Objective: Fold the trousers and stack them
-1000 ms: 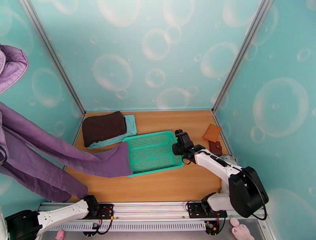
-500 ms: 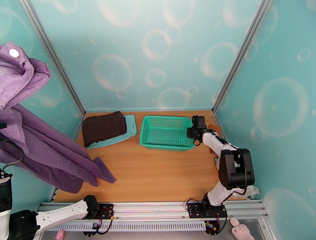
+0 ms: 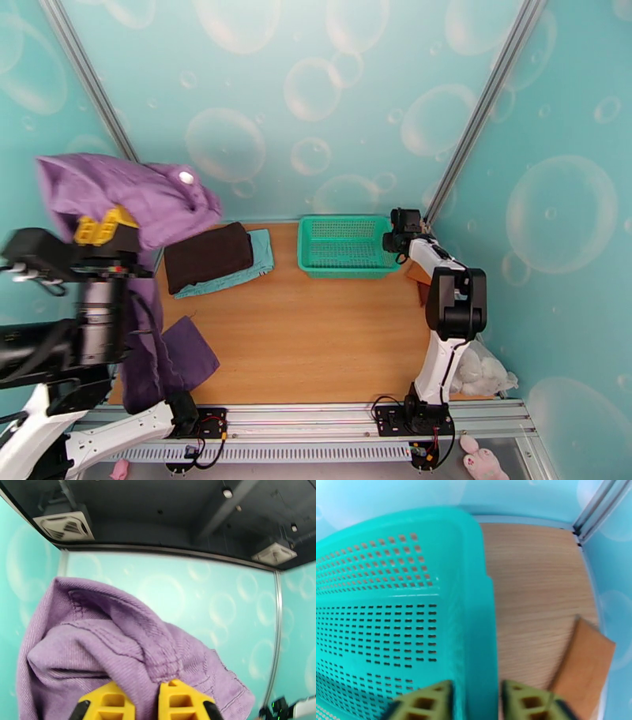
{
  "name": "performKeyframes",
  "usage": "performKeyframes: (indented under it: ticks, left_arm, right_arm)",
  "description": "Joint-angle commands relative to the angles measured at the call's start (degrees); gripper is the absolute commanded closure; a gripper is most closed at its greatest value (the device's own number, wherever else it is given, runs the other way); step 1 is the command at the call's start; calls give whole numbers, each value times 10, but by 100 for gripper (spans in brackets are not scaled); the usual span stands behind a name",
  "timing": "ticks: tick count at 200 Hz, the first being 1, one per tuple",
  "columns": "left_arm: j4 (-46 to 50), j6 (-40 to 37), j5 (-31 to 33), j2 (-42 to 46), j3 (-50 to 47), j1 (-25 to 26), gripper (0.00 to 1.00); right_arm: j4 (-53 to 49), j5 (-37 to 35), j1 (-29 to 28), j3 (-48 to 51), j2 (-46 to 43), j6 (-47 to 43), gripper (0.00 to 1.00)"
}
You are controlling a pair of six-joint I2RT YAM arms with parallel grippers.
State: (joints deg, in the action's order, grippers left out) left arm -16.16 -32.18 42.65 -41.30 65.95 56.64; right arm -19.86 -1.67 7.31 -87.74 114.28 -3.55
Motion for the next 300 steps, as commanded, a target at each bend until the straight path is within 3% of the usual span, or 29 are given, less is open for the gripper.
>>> performKeyframes:
  ticks: [1,16,31,57,90,125,161,199,222,277,300]
  left_arm:
    - [-28,49,-19,23,-58,5,100]
    - [-31,60,-10,41,-105,4,100]
    - [-33,64,-9,59,-147,2,100]
    - [-45,78,-30,71,-209,-20,100]
    - [-5,163,-77,46,-211,-96,100]
    - [6,209,-97,27,-228,-131,100]
    - [-1,236,-128,29,-249,-156,100]
    - [-9,248,-145,36,-259,-172,100]
    - [-11,246,-145,37,-263,-172,100]
    - [-13,238,-142,38,-268,-173,100]
    - [-16,234,-139,39,-270,-174,100]
  right_arm:
    - [18,-16,-2,3,-35,8,32]
    - [49,-53,-18,22,-69,10,23]
    - [58,-81,-46,30,-105,30,22]
    - [72,-57,-159,37,-142,95,18]
    - [37,-38,-292,-50,-49,206,19]
    - [27,-126,-366,-116,53,243,18]
    - [31,-228,-386,-112,79,248,18]
    - [4,-205,-384,-138,111,250,25]
    - [-4,-202,-382,-143,121,251,44]
    - [-21,-182,-364,-135,125,255,46]
    - [-3,-182,-351,-104,106,238,54]
